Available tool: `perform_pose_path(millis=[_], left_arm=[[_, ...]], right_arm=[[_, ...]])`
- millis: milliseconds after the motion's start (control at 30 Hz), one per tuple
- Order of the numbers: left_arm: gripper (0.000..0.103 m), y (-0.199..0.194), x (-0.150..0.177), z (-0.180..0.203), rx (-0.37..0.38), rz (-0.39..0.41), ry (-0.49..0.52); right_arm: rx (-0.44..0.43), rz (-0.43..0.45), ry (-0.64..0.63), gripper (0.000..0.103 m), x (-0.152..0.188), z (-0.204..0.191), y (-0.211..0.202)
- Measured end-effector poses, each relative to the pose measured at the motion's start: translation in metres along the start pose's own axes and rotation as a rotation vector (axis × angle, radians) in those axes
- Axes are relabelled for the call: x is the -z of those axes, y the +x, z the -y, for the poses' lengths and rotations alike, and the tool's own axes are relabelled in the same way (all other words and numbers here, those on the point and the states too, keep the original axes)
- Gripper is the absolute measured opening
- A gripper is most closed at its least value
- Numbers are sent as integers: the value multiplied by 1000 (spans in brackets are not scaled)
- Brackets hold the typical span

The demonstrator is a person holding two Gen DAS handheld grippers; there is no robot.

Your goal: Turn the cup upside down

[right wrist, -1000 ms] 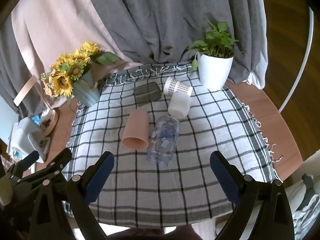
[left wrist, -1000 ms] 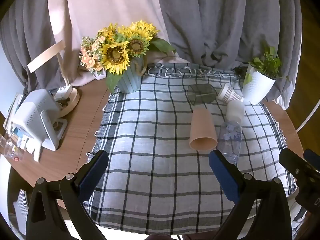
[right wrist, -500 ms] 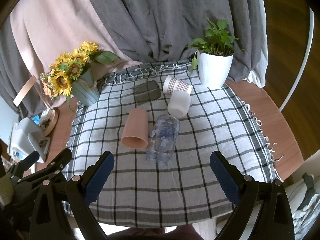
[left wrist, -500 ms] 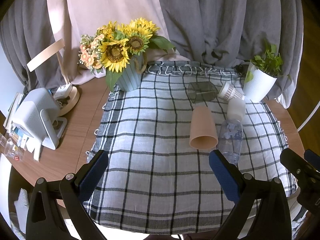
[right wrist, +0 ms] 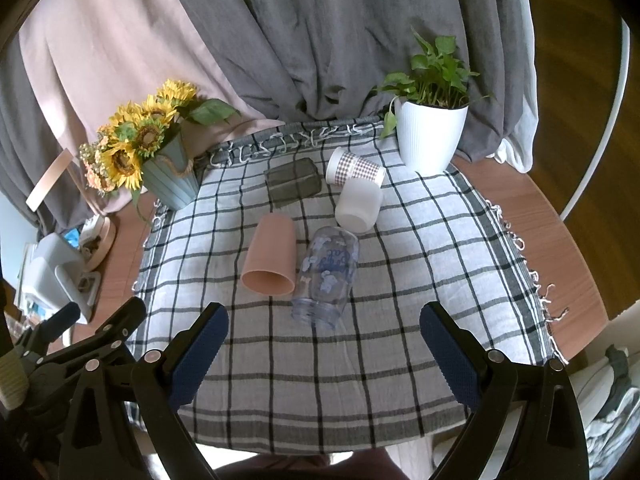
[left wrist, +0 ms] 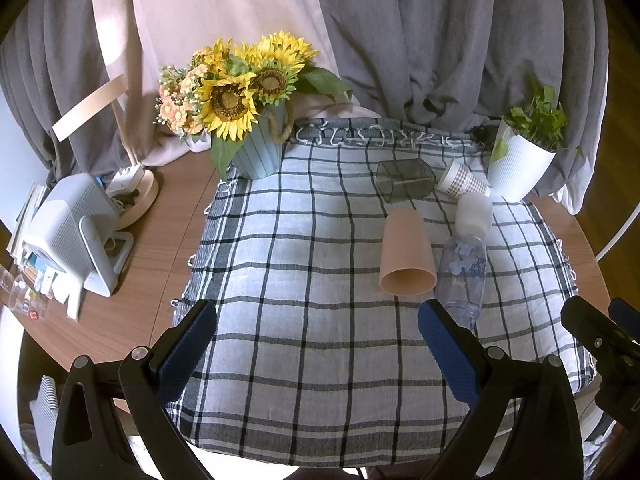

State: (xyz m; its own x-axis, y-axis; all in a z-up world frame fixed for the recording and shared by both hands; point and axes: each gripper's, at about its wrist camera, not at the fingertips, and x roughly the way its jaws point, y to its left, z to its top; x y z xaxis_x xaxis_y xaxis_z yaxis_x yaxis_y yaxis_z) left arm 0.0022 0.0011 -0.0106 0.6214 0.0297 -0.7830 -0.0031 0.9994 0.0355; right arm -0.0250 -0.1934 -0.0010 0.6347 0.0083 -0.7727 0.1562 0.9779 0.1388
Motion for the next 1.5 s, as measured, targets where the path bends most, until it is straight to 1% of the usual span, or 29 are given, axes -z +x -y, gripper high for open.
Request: perform_pose_path(millis=[1100,1500], left_arm=[[103,2,-1,0,-4,-4,2],[103,6,-4,2,-13,-19,-4]], right_arm=[[-1,-13,0,97,-3,1,3],[-6,-20,-5,97,-6,2,6]])
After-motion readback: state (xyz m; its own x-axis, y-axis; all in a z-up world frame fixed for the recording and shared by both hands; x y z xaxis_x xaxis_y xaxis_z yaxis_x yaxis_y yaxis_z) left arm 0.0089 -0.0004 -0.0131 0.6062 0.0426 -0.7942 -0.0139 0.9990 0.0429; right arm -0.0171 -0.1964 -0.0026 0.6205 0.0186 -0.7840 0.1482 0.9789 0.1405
